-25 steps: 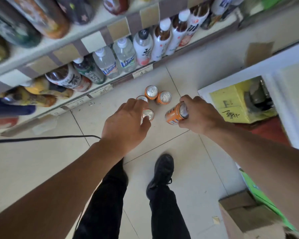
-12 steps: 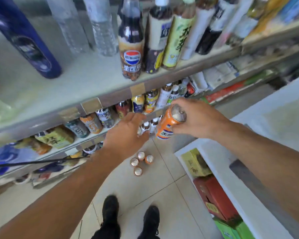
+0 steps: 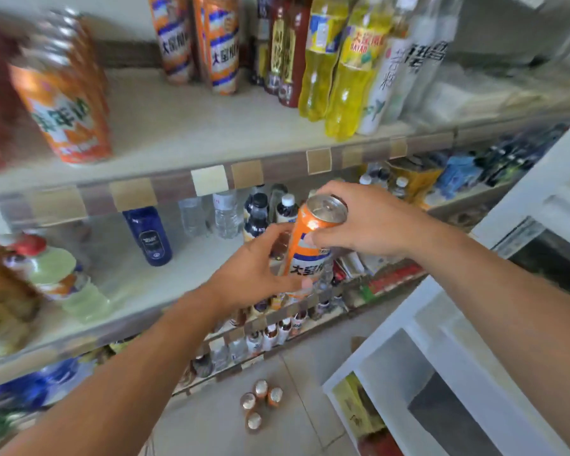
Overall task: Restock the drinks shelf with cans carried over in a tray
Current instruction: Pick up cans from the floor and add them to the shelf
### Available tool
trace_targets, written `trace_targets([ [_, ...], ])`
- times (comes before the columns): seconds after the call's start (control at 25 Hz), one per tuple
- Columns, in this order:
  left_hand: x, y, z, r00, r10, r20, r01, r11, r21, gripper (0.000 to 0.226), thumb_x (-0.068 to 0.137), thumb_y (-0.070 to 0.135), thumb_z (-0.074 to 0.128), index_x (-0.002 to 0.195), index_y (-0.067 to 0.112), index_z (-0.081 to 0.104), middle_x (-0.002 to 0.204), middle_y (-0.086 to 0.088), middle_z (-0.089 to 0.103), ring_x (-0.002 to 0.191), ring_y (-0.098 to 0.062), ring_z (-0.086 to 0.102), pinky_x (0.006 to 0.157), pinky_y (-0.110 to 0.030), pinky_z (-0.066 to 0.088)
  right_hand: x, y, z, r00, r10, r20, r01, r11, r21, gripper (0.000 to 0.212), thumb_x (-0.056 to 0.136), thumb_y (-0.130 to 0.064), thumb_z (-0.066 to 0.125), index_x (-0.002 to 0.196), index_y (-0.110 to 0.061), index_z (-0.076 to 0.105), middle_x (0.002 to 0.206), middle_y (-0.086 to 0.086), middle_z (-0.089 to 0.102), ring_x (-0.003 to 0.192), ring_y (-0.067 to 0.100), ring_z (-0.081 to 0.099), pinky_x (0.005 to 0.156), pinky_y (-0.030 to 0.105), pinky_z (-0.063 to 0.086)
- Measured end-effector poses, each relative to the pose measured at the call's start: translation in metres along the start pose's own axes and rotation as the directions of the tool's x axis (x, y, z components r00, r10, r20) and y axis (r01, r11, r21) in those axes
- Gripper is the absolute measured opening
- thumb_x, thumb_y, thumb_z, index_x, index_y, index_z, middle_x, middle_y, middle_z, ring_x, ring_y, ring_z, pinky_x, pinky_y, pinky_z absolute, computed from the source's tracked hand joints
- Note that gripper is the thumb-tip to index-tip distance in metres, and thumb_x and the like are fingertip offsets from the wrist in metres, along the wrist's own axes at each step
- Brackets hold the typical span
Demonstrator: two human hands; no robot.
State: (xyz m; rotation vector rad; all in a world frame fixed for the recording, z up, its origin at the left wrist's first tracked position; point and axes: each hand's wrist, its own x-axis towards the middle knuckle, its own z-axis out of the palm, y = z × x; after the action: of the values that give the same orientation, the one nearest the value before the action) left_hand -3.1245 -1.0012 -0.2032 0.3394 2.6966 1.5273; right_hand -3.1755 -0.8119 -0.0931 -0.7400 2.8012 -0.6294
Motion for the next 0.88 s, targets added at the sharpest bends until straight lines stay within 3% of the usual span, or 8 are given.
trace_targets([
  [0.16, -0.005, 0.039, -0.02, 0.999, 0.021, -0.046, -0.026, 0.994, -0.103, 0.067, 0.069, 0.038, 0.085, 0.123, 0.039, 0.045, 0.106, 0.027, 0.065, 0.097, 0.007, 0.061, 0.077, -0.009, 0.046, -0.014, -0.031, -0.031, 0.995, -0.083, -0.046, 0.086, 0.994, 0.062, 0.05, 0.067, -0.053, 0.08, 0.109, -0.04, 0.057, 0.099, -0.02, 0.066, 0.089, -0.002, 0.062, 0.077, 0.031, 0.054],
  [0.28, -0.01, 0.06, -0.029, 0.997, 0.041, -0.063, -0.052, 0.983, -0.176, 0.064, 0.07, 0.027, 0.086, 0.122, 0.031, 0.051, 0.105, 0.016, 0.07, 0.096, -0.001, 0.066, 0.077, -0.015, 0.051, -0.022, -0.04, -0.04, 0.989, -0.126, -0.075, 0.133, 0.986, 0.099, 0.053, 0.069, -0.055, 0.08, 0.113, -0.042, 0.054, 0.099, -0.024, 0.065, 0.088, -0.006, 0.062, 0.077, 0.027, 0.055],
  [0.4, -0.012, 0.08, -0.041, 0.99, 0.052, -0.129, -0.08, 0.972, -0.221, 0.067, 0.065, 0.026, 0.086, 0.122, 0.023, 0.053, 0.106, 0.005, 0.071, 0.097, -0.011, 0.068, 0.084, -0.028, 0.055, -0.029, -0.038, -0.046, 0.975, -0.167, -0.144, 0.201, 0.943, 0.264, 0.059, 0.078, -0.054, 0.073, 0.128, -0.04, 0.046, 0.113, -0.022, 0.063, 0.098, -0.008, 0.061, 0.081, 0.021, 0.051],
  [0.56, -0.011, 0.1, -0.062, 0.97, 0.008, -0.243, -0.075, 0.96, -0.271, 0.07, 0.068, 0.016, 0.087, 0.125, 0.023, 0.046, 0.11, 0.001, 0.069, 0.1, -0.012, 0.068, 0.086, -0.033, 0.056, -0.032, -0.025, -0.033, 0.978, -0.148, -0.144, 0.197, 0.877, 0.437, 0.063, 0.088, -0.049, 0.063, 0.143, -0.037, 0.034, 0.124, -0.02, 0.055, 0.104, -0.006, 0.059, 0.089, 0.027, 0.051],
  [0.76, -0.013, 0.117, -0.087, 0.953, -0.026, -0.303, -0.061, 0.96, -0.275, 0.071, 0.067, 0.02, 0.085, 0.127, 0.022, 0.047, 0.112, 0.0, 0.07, 0.102, -0.016, 0.068, 0.089, -0.041, 0.056, -0.025, -0.037, 0.008, 0.972, -0.167, -0.167, 0.231, 0.818, 0.527, 0.065, 0.08, -0.042, 0.075, 0.13, -0.045, 0.035, 0.121, -0.027, 0.055, 0.108, -0.014, 0.053, 0.085, 0.012, 0.044],
  [0.88, -0.012, 0.125, -0.095, 0.942, -0.03, -0.334, -0.065, 0.961, -0.27, 0.071, 0.065, 0.024, 0.085, 0.126, 0.022, 0.048, 0.111, 0.0, 0.07, 0.102, -0.016, 0.068, 0.089, -0.041, 0.056, -0.013, -0.054, 0.025, 0.95, -0.132, -0.282, 0.277, 0.773, 0.57, 0.064, 0.072, -0.045, 0.08, 0.124, -0.043, 0.043, 0.115, -0.02, 0.061, 0.104, -0.007, 0.059, 0.083, 0.018, 0.052],
])
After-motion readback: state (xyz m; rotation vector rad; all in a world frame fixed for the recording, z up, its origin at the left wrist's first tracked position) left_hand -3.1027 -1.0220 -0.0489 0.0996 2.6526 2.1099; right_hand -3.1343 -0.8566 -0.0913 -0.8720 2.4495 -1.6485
